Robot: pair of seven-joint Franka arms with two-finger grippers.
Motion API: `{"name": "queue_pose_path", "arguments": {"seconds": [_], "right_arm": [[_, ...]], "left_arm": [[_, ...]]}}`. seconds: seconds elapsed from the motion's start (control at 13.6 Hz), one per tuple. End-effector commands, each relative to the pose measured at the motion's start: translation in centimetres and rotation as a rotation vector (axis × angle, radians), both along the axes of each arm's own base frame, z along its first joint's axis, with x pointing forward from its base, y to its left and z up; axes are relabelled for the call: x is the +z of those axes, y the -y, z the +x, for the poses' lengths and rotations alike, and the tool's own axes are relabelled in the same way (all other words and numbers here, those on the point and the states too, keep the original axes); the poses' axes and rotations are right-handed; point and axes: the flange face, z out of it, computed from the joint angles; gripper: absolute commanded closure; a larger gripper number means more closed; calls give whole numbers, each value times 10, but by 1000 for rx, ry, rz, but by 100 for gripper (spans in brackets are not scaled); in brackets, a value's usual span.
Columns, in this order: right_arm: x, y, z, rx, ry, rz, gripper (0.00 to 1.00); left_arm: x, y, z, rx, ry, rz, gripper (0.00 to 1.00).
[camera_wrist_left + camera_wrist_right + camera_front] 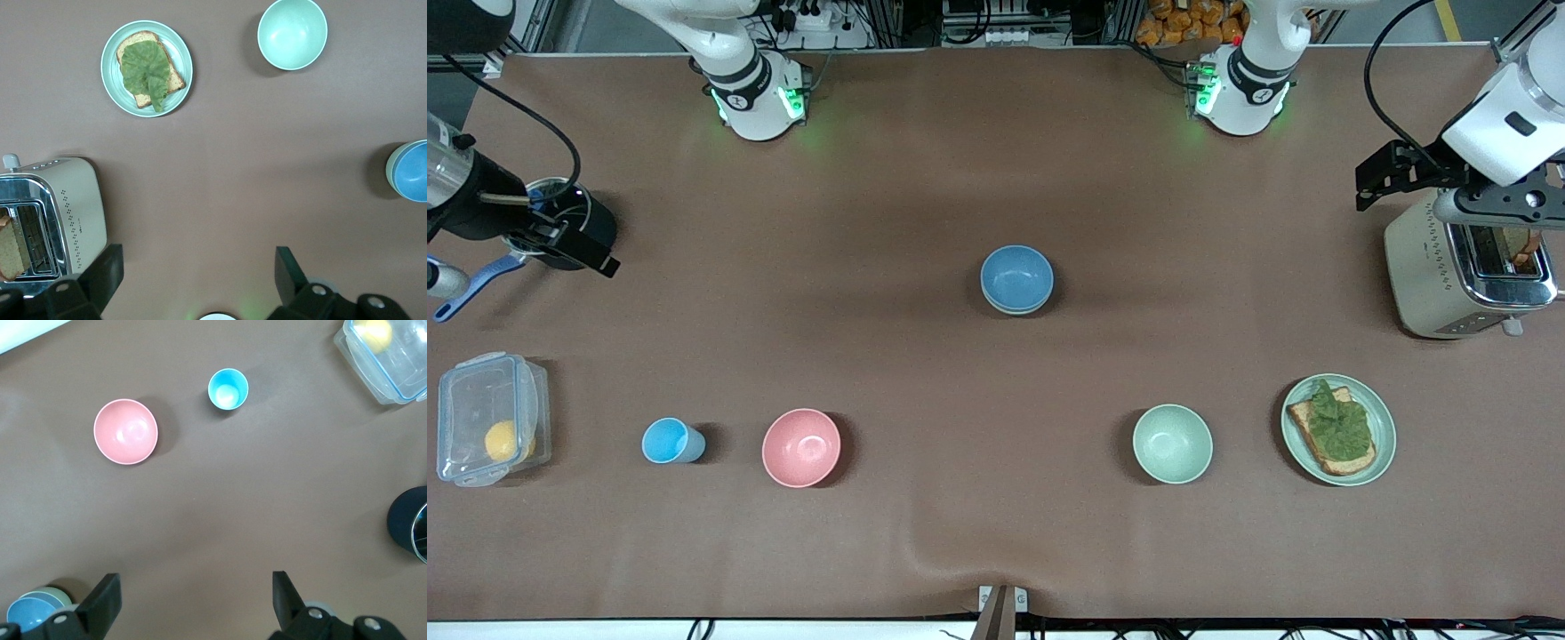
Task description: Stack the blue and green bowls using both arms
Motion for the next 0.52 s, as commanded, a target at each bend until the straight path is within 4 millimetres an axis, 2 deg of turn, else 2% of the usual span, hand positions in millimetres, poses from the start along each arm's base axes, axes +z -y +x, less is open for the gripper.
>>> {"name": "queue_pose_path", "arguments": {"seconds": [0.0,0.44], "right_arm": [[-2,-2,-18,76,-7,6,0],[1,-3,-22,127,1,4,0]], "left_arm": [[7,-3,-5,-21,-3,-20,0],[6,-4,-4,-26,-6,-20,0]]}}
